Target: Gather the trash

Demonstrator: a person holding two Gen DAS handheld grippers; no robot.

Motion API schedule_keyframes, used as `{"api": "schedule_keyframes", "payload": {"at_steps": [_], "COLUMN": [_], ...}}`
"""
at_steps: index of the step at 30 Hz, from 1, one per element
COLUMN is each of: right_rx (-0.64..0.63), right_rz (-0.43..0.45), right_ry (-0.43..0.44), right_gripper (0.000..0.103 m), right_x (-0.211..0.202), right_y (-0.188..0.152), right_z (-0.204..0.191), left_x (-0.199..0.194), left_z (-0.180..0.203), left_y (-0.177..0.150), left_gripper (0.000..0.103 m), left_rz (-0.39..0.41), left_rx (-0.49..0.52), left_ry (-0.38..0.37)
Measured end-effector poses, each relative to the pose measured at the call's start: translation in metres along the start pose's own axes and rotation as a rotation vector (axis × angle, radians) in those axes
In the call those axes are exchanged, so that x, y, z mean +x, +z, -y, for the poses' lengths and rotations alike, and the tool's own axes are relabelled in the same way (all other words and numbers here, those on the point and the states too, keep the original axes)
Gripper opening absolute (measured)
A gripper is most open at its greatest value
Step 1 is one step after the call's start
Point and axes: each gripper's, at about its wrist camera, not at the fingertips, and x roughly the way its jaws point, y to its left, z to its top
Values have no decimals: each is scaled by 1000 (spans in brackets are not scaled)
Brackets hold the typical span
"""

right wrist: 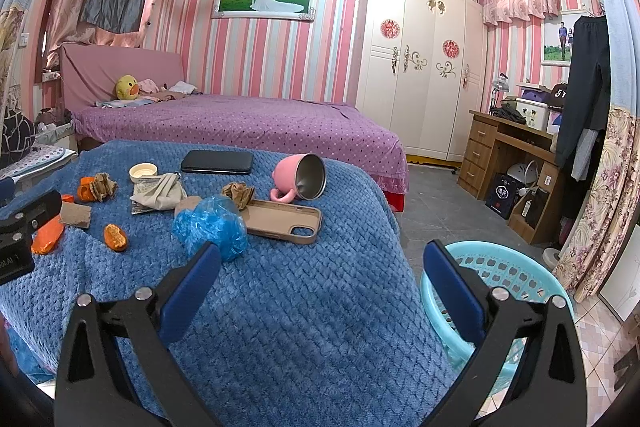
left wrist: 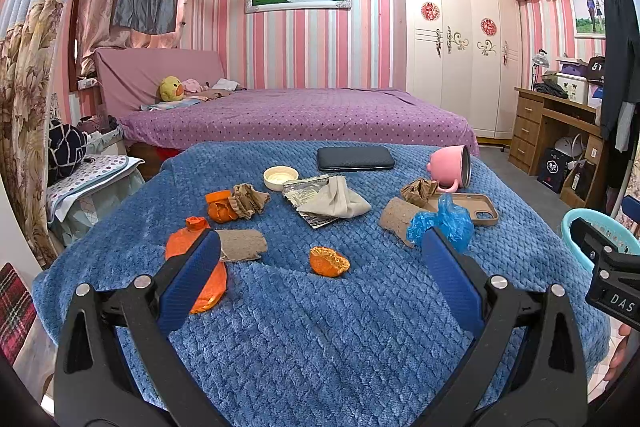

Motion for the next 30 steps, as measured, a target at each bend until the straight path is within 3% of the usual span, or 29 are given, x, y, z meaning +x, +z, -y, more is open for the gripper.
{"api": "schedule_keyframes", "payload": {"at_steps": [30], "right_rx": [22], "right_rz": [-29], "right_ry": [-16], "right_gripper": [99], "right_x": [9], "right_y": [-9], "right_z": [4], "left_x": [6], "left_z": [4], "left_y": [-7], "left_gripper": [98], "left_rz": [-14], "left_rx": [-1], "left_ry": [-5]}}
